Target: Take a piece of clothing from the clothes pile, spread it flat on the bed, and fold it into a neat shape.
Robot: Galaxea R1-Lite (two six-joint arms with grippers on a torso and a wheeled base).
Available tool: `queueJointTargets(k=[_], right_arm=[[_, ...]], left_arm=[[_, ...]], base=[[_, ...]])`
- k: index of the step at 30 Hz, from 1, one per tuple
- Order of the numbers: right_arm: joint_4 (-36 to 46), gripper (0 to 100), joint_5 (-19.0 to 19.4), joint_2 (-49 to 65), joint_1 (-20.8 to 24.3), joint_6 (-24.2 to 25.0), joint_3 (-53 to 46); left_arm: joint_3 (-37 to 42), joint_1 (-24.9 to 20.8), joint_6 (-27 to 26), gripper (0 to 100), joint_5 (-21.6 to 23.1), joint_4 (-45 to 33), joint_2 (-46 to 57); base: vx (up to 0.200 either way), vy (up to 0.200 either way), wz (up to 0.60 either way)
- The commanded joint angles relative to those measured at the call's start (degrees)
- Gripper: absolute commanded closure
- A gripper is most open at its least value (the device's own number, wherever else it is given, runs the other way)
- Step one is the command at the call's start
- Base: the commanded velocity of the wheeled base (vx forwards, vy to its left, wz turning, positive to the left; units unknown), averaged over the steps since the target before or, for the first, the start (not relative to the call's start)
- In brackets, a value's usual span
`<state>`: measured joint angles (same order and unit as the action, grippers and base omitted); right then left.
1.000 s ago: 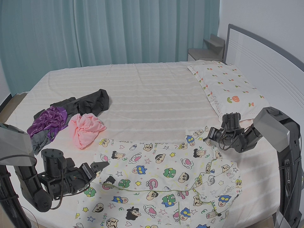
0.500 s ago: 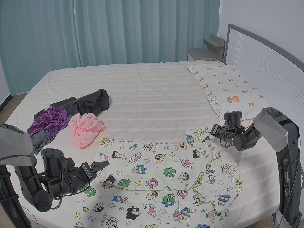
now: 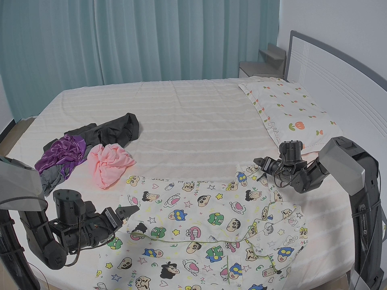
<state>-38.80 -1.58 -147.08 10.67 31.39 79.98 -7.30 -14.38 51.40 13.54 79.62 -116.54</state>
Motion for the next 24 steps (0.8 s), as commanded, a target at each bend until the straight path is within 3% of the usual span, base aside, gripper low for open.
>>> queueJointTargets(k=[1, 4, 5, 12, 24], right_arm=[[0.9, 0, 0.3, -2.1, 1.2, 0.0, 2.2], [4.2, 0, 0.3, -3.7, 2.0, 0.1, 6.1], [5.3, 100, 0.3, -4.2, 2.2, 0.2, 7.3], [6.5, 100, -0.7, -6.4, 2.6, 0.2, 10.7], [5.6, 100, -7.9, -7.3, 0.0, -0.1, 16.0]], left_arm=[[-0.1, 0.0, 0.0, 0, 0.0, 0.0, -0.5], [-0.1, 0.0, 0.0, 0, 0.0, 0.0, -0.5], [-0.1, 0.0, 0.0, 0, 0.0, 0.1, -0.5], [-0.2, 0.0, 0.0, 0, 0.0, 0.3, -1.3], [0.2, 0.0, 0.0, 0, -0.4, 2.1, -1.6]], base=[[0.000, 0.000, 0.00], [0.000, 0.000, 0.00], [0.000, 0.000, 0.00], [0.000, 0.000, 0.00], [0.000, 0.000, 0.00]])
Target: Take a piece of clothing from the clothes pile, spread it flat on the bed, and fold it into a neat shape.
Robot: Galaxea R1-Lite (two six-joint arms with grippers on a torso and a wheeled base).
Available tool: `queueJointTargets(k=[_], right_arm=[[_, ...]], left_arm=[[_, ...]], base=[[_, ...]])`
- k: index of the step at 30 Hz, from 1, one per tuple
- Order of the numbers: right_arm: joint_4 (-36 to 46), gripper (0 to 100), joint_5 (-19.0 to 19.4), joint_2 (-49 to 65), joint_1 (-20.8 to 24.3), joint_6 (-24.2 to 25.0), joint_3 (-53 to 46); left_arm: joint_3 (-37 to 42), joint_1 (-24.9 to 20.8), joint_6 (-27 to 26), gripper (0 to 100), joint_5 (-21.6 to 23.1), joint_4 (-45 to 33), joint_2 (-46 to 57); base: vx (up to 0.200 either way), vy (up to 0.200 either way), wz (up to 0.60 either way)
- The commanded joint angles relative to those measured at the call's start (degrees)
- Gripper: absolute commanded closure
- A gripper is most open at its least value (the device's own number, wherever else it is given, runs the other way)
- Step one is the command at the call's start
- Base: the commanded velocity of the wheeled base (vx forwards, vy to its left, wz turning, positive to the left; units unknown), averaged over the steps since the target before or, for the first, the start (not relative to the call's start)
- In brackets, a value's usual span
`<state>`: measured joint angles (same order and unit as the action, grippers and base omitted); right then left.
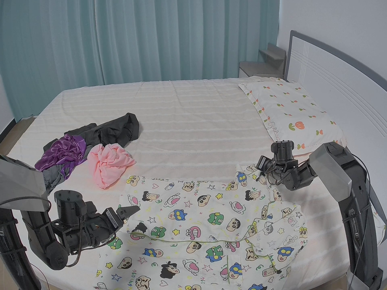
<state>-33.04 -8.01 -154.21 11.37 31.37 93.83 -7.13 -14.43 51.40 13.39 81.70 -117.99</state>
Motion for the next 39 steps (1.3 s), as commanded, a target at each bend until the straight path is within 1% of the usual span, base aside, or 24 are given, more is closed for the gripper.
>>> queueJointTargets(k=[1, 2, 7, 10, 24, 25, 29, 31, 32, 33, 34, 37, 39], right_arm=[[-0.2, 100, -1.5, -0.2, -0.7, -0.1, 2.1], [-0.2, 100, -2.3, -0.3, -0.9, -0.1, 3.0], [-1.2, 100, -2.6, -0.9, -1.3, 0.0, 4.7], [-1.9, 100, -3.7, -2.1, -1.4, -0.1, 5.7], [-2.8, 100, -3.9, -3.1, -2.5, 0.3, 8.6], [-2.7, 0, -3.9, -3.0, -2.5, 0.3, 8.2], [-3.2, 0, -3.9, -1.8, -2.6, 0.4, 5.7], [-3.2, 0, -3.7, 0.1, -2.8, 0.5, 3.0], [-3.2, 0, -3.6, 2.3, -3.1, 0.6, 0.0], [-3.2, 0, -3.6, 2.3, -3.1, 0.6, 0.0], [-3.3, 0, -3.0, 6.7, -3.2, 0.8, -6.7], [-4.4, 0, -2.0, 12.0, -3.2, 0.8, -15.2], [-7.6, 0, -0.9, 16.9, -3.1, 1.2, -24.2]], left_arm=[[0.0, 0.0, 0.0, 0, -0.3, 0.0, -0.1], [0.0, 0.0, 0.0, 0, -0.3, 0.0, -0.1], [0.0, 0.1, 0.0, 0, -0.3, 0.0, 0.0], [0.0, 0.0, 0.0, 0, -0.3, 0.0, 0.0], [-0.2, 0.0, 0.0, 0, -0.3, 0.0, 0.0], [-0.2, 0.0, 0.0, 0, -0.3, 0.0, 0.0], [-0.2, 0.0, 0.0, 0, -0.3, 0.0, 0.0], [-0.1, 0.0, 0.0, 0, -0.3, 0.0, 0.0], [-0.1, 0.0, 0.0, 0, -0.3, 0.0, 0.0], [-0.1, 0.0, 0.0, 0, -0.3, 0.0, 0.0], [0.0, -0.2, 0.0, 0, -0.3, 0.0, 0.1], [0.2, -0.4, 0.0, 0, -0.2, 0.0, 0.3], [0.2, -0.4, 0.0, 0, -0.3, 0.0, 0.3]], base=[[0.000, 0.000, 0.00], [0.000, 0.000, 0.00], [0.000, 0.000, 0.00], [0.000, 0.000, 0.00], [0.000, 0.000, 0.00], [0.000, 0.000, 0.00], [0.000, 0.000, 0.00], [0.000, 0.000, 0.00], [0.000, 0.000, 0.00], [0.000, 0.000, 0.00], [0.000, 0.000, 0.00], [0.000, 0.000, 0.00], [-0.200, 0.000, 0.00]])
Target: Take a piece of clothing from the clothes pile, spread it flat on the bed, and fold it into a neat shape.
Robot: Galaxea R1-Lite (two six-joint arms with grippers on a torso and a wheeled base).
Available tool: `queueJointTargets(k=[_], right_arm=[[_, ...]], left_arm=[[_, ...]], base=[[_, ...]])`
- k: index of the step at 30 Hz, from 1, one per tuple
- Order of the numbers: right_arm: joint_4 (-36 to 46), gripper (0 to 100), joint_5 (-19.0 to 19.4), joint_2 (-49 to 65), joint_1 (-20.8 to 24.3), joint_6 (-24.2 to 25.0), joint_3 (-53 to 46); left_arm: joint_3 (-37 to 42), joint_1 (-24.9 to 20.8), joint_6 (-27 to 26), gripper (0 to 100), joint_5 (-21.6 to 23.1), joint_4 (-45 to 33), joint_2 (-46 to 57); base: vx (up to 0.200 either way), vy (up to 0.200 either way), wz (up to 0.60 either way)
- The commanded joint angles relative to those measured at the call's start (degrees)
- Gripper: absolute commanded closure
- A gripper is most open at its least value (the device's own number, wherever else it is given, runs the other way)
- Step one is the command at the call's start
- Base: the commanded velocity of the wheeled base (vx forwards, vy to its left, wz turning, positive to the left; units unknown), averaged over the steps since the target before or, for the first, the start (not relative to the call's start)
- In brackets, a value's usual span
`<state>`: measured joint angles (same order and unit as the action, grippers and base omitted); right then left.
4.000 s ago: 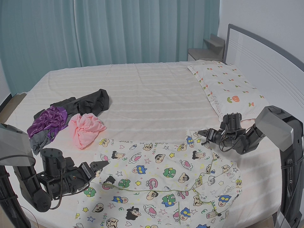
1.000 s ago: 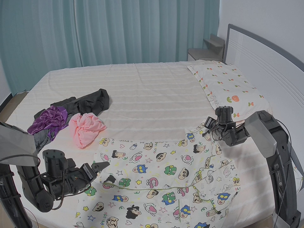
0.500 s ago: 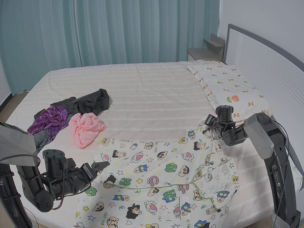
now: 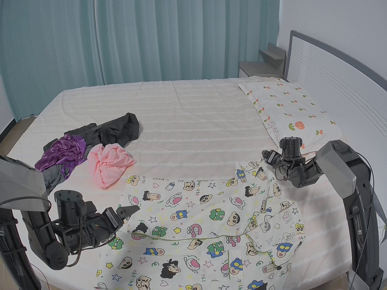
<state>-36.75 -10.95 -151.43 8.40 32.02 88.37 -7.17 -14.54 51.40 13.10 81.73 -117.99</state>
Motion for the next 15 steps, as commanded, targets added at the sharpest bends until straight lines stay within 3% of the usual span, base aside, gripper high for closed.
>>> queueJointTargets(k=[1, 5, 15], right_arm=[[-4.6, 0, 2.2, 14.9, -0.1, 0.8, -20.3], [-15.5, 0, 7.0, 27.8, -0.1, 9.3, -39.5], [-23.1, 0, 8.7, 43.0, 1.5, 10.4, -65.7]], left_arm=[[0.2, -0.3, 0.0, 0, 0.0, 0.0, 0.3], [1.1, -0.2, -0.2, 0, 0.1, 0.0, 1.1], [4.1, 0.0, -0.5, 0, 0.9, 0.1, 4.8]], base=[[-0.200, 0.000, 0.00], [-0.200, 0.000, 0.00], [-0.200, 0.000, 0.00]])
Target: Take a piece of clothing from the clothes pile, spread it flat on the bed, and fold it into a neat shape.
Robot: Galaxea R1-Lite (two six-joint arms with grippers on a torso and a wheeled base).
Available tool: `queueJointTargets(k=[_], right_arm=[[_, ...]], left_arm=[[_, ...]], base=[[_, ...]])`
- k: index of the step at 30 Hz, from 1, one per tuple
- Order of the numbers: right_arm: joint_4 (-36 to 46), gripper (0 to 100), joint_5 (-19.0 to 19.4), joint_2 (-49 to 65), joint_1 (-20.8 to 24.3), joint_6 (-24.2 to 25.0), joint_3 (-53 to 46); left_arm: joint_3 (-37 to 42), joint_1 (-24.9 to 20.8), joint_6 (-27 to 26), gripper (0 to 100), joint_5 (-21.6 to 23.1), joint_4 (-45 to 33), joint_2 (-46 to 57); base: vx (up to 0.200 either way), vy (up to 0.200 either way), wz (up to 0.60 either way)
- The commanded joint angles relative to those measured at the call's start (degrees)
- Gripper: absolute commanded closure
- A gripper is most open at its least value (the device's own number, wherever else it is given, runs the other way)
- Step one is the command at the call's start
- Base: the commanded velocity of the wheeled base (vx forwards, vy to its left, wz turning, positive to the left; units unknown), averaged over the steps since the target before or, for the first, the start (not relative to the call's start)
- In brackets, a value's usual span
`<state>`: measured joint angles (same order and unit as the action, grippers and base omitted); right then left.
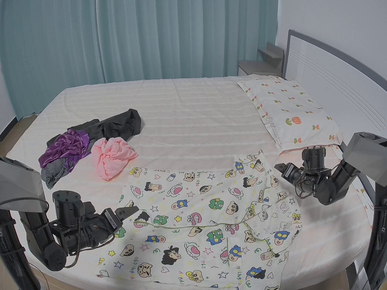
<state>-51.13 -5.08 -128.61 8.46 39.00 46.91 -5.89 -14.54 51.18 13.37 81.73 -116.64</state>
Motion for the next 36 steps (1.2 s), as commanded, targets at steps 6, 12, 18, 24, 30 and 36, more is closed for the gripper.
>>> queueJointTargets(k=[6, 12, 18, 24, 30, 36], right_arm=[[-12.8, 0, 7.5, 23.1, 3.2, 3.5, -36.4], [-19.2, 0, 11.7, 21.6, 4.3, 3.2, -44.5], [-21.6, 0, 11.6, 15.4, 8.3, 2.0, -46.9], [-25.7, 0, 11.1, 5.1, 11.4, -4.5, -46.9], [-37.8, 0, 10.8, -10.0, 12.2, -13.3, -46.9], [-38.9, 0, 11.1, -14.3, 13.4, -20.2, -46.9]], left_arm=[[4.3, 0.1, -0.5, 0, 0.7, 0.0, 4.1], [5.5, 0.2, -2.6, 0, 0.8, -0.1, 3.5], [5.6, 0.3, -4.3, 0, 0.7, -0.7, 1.8], [5.6, 1.8, -7.9, 0, 0.6, -0.8, -2.8], [5.4, 2.8, -9.7, 0, 0.3, -0.2, -5.8], [4.7, 3.3, -9.6, 0, 0.2, 0.0, -5.8]], base=[[-0.200, 0.000, 0.00], [-0.200, 0.000, 0.00], [-0.133, 0.000, 0.00], [0.000, 0.000, 0.00], [0.000, 0.000, 0.00], [0.000, 0.000, 0.00]])
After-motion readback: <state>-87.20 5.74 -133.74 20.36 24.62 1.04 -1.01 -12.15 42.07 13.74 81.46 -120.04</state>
